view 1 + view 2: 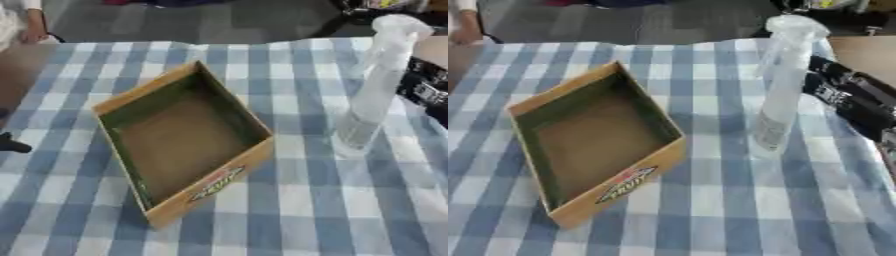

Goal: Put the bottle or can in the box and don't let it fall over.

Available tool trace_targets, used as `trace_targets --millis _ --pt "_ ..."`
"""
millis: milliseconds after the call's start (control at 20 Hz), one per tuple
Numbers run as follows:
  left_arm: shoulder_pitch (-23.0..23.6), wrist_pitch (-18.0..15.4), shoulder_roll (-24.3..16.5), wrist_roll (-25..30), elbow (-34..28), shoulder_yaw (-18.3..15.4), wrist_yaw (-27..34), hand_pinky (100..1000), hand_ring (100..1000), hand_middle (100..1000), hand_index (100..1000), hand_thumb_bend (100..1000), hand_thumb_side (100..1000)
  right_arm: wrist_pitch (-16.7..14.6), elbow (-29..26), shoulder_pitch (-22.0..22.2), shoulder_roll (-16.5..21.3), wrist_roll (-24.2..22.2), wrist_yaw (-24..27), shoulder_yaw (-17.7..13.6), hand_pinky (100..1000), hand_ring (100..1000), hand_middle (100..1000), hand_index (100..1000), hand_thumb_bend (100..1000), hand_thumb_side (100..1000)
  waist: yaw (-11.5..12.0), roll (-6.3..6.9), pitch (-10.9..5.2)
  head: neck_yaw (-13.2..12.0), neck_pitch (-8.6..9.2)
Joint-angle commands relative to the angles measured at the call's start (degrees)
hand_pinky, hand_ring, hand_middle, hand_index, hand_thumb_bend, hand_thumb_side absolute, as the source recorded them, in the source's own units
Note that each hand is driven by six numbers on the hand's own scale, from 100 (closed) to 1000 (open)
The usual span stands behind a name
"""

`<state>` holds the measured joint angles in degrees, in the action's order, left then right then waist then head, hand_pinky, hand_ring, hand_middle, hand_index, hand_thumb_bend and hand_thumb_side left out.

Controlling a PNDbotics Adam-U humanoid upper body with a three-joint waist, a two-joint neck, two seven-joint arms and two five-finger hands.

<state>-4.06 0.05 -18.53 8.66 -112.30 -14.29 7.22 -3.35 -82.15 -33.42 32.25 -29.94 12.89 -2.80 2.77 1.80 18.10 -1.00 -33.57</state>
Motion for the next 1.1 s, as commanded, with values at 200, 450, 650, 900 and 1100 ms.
trace_targets --millis 200,450,650,900,1100 --pt "-0.2 -0.1 -0.6 0.4 -1.0 -0.2 -0.4 1000 598 899 971 100 751 -0.2 -2.5 0.7 2.1 0.1 0.4 -0.6 980 1000 1000 1000 100 598 -0.3 -0.07 -0.89 -0.3 0.45" --pt "-0.2 -0.1 -0.6 0.5 -1.0 -0.3 -0.5 1000 598 899 971 100 751 0.4 -3.8 1.8 2.2 -0.2 1.2 -0.5 980 1000 1000 1000 100 601 -0.5 0.03 -1.01 -0.4 0.57" --pt "-0.2 -0.1 -0.6 0.5 -1.0 -0.3 -0.5 1000 599 899 971 100 751 0.9 -5.0 2.6 2.1 -0.4 1.7 -0.6 980 1000 1000 1000 100 606 -0.7 0.02 -1.04 -0.5 0.62" --pt "-0.2 0.0 -0.6 0.6 -1.0 -0.3 -0.5 1000 599 899 971 100 751 0.9 -6.1 3.0 2.1 -0.6 1.5 -0.6 985 1000 1000 1000 100 656 -0.8 0.02 -0.95 -0.6 0.60" --pt "-0.2 0.0 -0.5 0.6 -1.0 -0.3 -0.5 1000 599 899 971 100 751 0.6 -6.6 3.0 2.1 -0.8 0.8 -0.6 988 1000 1000 1000 100 662 -0.7 0.06 -0.89 -0.5 0.60"
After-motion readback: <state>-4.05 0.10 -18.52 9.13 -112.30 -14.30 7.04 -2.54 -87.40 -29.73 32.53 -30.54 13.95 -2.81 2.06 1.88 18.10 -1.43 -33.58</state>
